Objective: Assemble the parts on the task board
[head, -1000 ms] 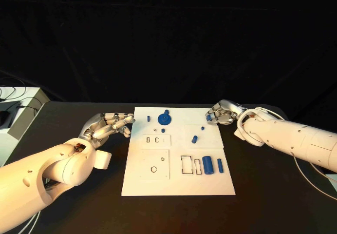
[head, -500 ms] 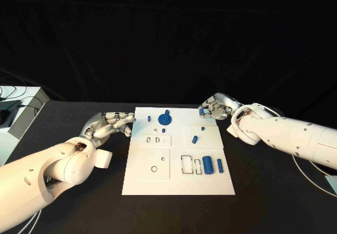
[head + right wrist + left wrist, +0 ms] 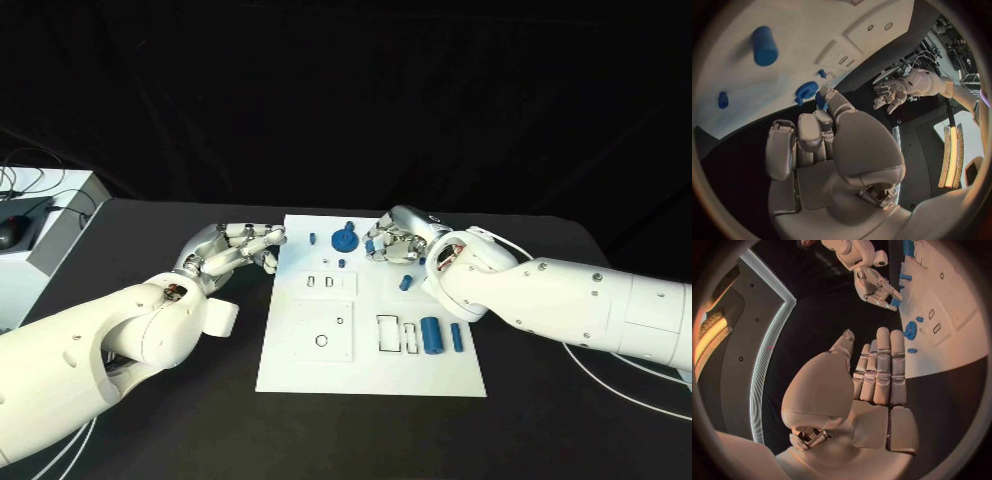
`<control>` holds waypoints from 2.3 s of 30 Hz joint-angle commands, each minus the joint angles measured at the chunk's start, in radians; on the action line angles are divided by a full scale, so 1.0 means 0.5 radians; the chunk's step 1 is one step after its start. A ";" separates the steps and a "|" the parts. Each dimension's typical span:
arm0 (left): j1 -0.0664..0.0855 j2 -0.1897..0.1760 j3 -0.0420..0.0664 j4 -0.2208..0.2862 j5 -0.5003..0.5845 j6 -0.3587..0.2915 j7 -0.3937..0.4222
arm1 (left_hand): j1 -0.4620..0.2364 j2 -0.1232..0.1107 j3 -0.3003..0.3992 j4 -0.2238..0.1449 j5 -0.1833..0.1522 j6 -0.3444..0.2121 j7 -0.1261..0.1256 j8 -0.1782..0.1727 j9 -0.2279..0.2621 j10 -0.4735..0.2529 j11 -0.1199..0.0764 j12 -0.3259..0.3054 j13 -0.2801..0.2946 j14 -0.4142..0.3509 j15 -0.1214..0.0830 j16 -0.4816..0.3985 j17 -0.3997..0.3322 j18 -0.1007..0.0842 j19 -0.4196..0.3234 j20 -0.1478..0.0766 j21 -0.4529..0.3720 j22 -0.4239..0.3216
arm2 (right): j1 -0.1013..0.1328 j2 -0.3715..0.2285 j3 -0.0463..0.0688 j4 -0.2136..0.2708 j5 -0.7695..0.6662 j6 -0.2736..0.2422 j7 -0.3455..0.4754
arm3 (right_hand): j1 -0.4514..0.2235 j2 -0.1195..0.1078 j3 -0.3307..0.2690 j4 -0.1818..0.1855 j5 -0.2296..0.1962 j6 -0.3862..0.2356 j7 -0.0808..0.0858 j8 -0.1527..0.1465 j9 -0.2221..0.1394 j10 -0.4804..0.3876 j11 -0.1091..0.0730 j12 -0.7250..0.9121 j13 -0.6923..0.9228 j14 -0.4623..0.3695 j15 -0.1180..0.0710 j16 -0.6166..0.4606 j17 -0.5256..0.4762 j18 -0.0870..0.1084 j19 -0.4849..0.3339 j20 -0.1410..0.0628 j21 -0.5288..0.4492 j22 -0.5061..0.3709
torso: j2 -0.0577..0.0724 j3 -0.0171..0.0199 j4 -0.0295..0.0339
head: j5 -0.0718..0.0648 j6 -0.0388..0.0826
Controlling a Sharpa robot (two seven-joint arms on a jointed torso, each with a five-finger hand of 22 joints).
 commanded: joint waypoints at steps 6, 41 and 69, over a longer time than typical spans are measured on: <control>0.000 0.004 0.001 0.008 -0.005 0.022 0.003 | -0.001 -0.005 -0.013 -0.004 -0.007 0.003 0.003 -0.001 -0.001 -0.013 -0.006 0.000 0.001 -0.011 0.007 -0.001 -0.002 0.040 -0.008 -0.002 -0.005 -0.002 | -0.029 0.077 -0.015 0.082 -0.235 0.009 -0.310 | -0.020 -0.012 0.009 0.005 0.000 0.066 0.021 0.006 0.003 0.006 -0.007 -0.014 -0.002 0.005 -0.011 -0.011 -0.006 -0.031 0.179 -0.018 -0.009 0.424 | 0.004 0.0016 -0.006 | 0.017 -0.011; 0.000 -0.006 0.001 0.006 -0.005 0.027 -0.003 | 0.002 -0.004 -0.018 -0.003 -0.007 0.004 0.001 0.000 -0.001 -0.015 -0.006 0.000 0.002 -0.011 0.007 -0.002 -0.003 0.039 -0.009 -0.002 -0.005 -0.005 | -0.139 0.195 -0.033 0.079 -0.342 0.046 -0.494 | -0.056 -0.043 -0.018 0.066 -0.008 0.064 0.015 0.003 0.002 0.012 -0.009 -0.009 0.002 0.006 -0.013 -0.020 -0.029 -0.032 0.179 -0.024 -0.020 0.422 | 0.002 0.0024 -0.003 | 0.016 -0.055; 0.000 -0.009 0.001 0.003 -0.005 0.028 -0.002 | 0.002 -0.004 -0.018 -0.003 -0.007 0.004 0.003 -0.002 -0.002 -0.018 -0.005 0.000 0.001 -0.012 0.008 -0.002 -0.004 0.039 -0.009 -0.002 -0.004 -0.007 | -0.144 0.207 -0.032 0.013 -0.341 0.056 -0.489 | -0.056 -0.135 -0.068 0.179 -0.048 -0.005 0.044 -0.015 -0.002 -0.019 0.012 -0.031 -0.023 0.002 0.002 -0.016 -0.040 -0.025 0.178 -0.007 -0.030 0.419 | 0.004 0.0048 -0.006 | 0.017 -0.060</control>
